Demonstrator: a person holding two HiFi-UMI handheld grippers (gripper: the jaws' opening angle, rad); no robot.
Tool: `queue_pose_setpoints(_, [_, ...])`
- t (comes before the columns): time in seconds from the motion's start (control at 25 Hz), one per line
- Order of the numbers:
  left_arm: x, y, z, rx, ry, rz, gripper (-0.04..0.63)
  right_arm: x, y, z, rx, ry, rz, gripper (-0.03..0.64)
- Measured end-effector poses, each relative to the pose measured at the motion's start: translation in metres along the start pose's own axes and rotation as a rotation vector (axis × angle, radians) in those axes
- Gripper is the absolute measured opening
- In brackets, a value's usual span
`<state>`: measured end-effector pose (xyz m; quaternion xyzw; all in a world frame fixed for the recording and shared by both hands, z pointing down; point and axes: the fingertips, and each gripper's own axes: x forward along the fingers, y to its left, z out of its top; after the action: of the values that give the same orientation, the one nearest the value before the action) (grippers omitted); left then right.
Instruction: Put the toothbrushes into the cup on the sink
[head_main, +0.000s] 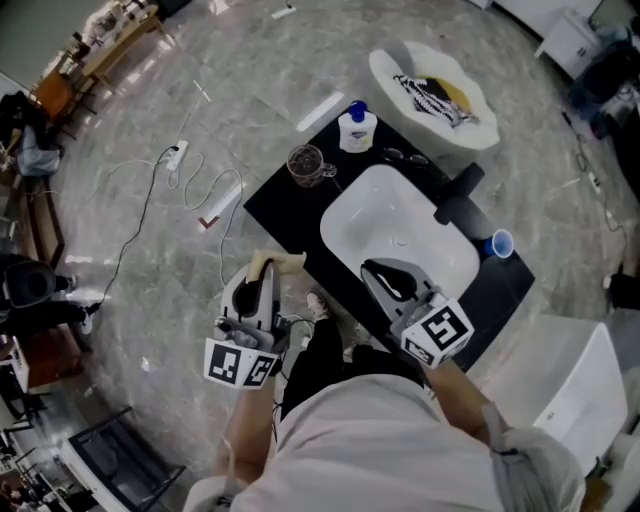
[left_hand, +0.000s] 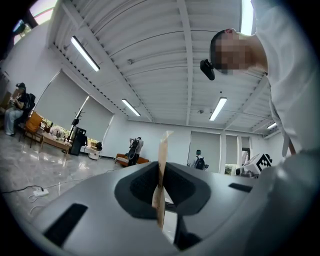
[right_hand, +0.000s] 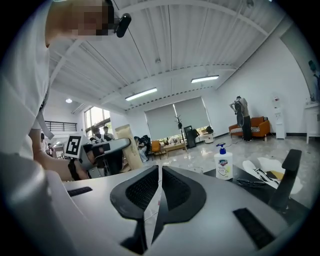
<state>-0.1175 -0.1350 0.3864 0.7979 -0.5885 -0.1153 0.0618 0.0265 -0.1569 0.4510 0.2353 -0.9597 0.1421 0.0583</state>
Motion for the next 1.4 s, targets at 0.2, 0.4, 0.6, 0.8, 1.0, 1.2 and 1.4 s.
queue_pose_setpoints(0.2, [0.012,0.036,0.003,-0.037,-0.024,-0.009,0.028,0.027,0.005,0.009,-0.028,0.028,-0.008,0.049])
queue_pose_setpoints(0.4, [0.033,0.068,0.003,-0.088,-0.053,-0.034,0.028,0.045,0.008,0.014,-0.050,0.053,-0.030,0.049])
queue_pose_setpoints(0.6, [0.060,0.095,-0.004,-0.102,-0.061,-0.055,0.028,0.058,0.007,0.016,-0.059,0.086,-0.054,0.049])
queue_pose_setpoints(0.8, [0.088,0.120,-0.009,-0.130,-0.074,-0.076,0.028,0.071,0.005,0.023,-0.093,0.095,-0.074,0.049])
queue_pose_setpoints(1.0, [0.118,0.143,-0.027,-0.172,-0.055,-0.098,0.028,0.080,0.003,0.029,-0.089,0.088,-0.117,0.049])
queue_pose_setpoints(1.2, [0.144,0.158,-0.033,-0.214,-0.052,-0.120,0.028,0.085,0.001,0.027,-0.074,0.110,-0.142,0.049])
queue_pose_setpoints(1.4, [0.165,0.173,-0.047,-0.276,-0.042,-0.116,0.028,0.088,-0.003,0.031,-0.069,0.120,-0.165,0.049])
